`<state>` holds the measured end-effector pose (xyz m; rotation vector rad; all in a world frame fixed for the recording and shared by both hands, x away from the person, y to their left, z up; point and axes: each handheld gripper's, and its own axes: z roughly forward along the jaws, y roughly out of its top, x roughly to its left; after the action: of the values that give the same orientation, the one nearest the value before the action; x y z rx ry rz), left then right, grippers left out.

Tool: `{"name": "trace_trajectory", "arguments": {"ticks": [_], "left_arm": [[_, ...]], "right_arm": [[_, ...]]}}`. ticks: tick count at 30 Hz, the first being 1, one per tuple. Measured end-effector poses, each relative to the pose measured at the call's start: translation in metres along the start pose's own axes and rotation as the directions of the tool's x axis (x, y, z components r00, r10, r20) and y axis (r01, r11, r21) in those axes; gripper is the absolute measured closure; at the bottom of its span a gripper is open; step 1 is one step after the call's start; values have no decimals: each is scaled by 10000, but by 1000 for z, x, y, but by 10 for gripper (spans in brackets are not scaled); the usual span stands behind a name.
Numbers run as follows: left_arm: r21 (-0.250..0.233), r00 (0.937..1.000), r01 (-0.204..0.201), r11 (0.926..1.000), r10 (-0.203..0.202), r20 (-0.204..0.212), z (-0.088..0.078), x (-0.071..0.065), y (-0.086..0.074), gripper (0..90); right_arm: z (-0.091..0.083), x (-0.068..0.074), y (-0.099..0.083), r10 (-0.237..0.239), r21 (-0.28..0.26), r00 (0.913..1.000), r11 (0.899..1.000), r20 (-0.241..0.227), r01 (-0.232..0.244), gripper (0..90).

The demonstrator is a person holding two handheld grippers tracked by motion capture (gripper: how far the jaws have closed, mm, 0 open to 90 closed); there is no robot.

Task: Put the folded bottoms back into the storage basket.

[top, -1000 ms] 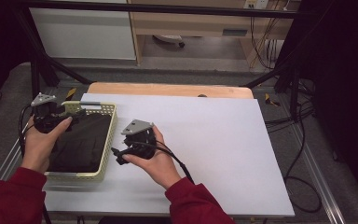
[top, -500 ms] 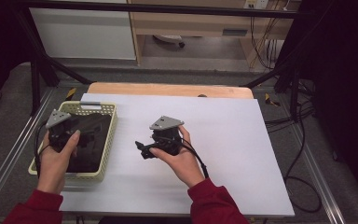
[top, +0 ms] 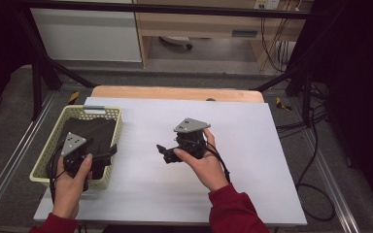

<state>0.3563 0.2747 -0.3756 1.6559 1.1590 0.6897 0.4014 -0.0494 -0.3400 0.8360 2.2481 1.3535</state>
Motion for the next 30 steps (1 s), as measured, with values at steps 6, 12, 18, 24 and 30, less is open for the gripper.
{"name": "trace_trajectory", "arguments": {"ticks": [6, 12, 18, 24, 30], "left_arm": [[-360, 9998, 132, 9993, -136, -109, -4, 0, -10, 98], [-516, 9999, -99, 9986, 97, -43, -8, -2, -20, 106], [-602, 9997, 100, 9981, -114, -227, -11, -1, -26, 106], [-600, 9991, 178, 9980, -201, -373, -12, -1, -32, 106], [-525, 9992, 140, 9985, -158, -356, -11, -2, -34, 106]], "right_arm": [[-13, -12, -2, 55, -212, 9996, 9998, 264, -49, 53], [-29, -29, -6, 86, -392, 9992, 9992, 399, -71, 47], [-43, -42, -10, 408, -1023, 9952, 9943, 892, -316, 36], [-55, -52, -13, 543, -1276, 9927, 9910, 1076, -403, 62], [-65, -60, -17, 761, -1391, 9891, 9886, 1264, -583, 51]]}}
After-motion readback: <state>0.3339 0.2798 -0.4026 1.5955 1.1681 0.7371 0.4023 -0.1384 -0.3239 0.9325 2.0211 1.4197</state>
